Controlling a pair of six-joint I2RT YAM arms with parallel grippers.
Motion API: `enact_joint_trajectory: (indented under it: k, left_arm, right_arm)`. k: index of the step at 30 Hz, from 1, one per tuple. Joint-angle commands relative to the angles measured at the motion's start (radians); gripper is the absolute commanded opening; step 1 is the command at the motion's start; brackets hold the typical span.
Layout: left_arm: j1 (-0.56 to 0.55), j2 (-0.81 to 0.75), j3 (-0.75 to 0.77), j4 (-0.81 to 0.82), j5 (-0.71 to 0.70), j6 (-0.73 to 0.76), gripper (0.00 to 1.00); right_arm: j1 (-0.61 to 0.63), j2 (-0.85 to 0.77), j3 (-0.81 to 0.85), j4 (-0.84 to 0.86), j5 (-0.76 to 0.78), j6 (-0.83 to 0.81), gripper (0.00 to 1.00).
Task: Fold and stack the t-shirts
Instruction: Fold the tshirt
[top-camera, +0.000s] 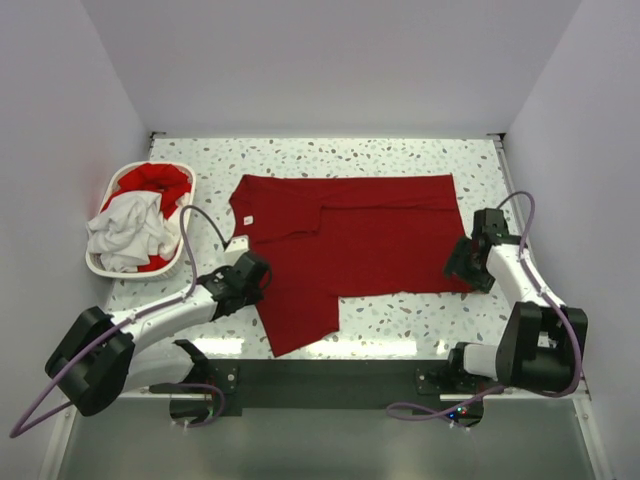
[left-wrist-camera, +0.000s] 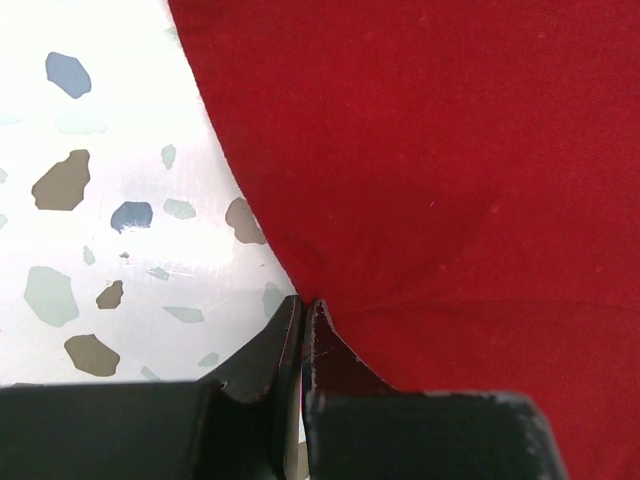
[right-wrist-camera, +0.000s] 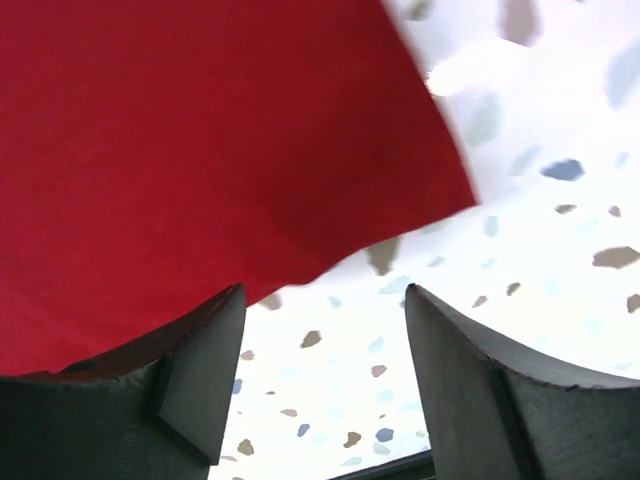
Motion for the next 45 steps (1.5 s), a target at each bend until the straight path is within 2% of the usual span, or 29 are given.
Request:
enact_joint_trajectory:
  k: [1, 6, 17, 26, 29, 36, 45]
  left_arm:
    - [-0.003, -0.019, -0.015, 0.006, -0.05, 0.009, 0.0]
    - [-0.003, -0.039, -0.02, 0.002, -0.063, 0.006, 0.0]
    - [-0.005, -0.06, -0.029, 0.011, -0.07, 0.006, 0.0]
    - [-0.005, -0.068, -0.03, 0.012, -0.07, 0.009, 0.0]
    - [-0.005, -0.066, -0.027, 0.009, -0.07, 0.009, 0.0]
    - [-0.003, -0.082, -0.012, -0.023, -0.084, 0.008, 0.0]
    - [-0.002, -0.106, 0.088, -0.104, -0.106, 0.05, 0.0]
  right_arm:
    - [-0.084, 0.0, -0.03, 0.02, 0.026, 0.048, 0.67]
    - [-0.161, -0.002, -0.047, 0.059, 0.034, 0.094, 0.58]
    - [-0.19, 0.089, -0.071, 0.148, 0.027, 0.109, 0.56]
    - [-0.205, 0.138, -0.105, 0.192, 0.017, 0.117, 0.47]
    - [-0.208, 0.156, -0.107, 0.199, -0.001, 0.12, 0.39]
    - [-0.21, 0.121, -0.094, 0.153, 0.004, 0.117, 0.0]
    - [-0.211, -0.028, -0.041, 0.057, -0.01, 0.131, 0.0]
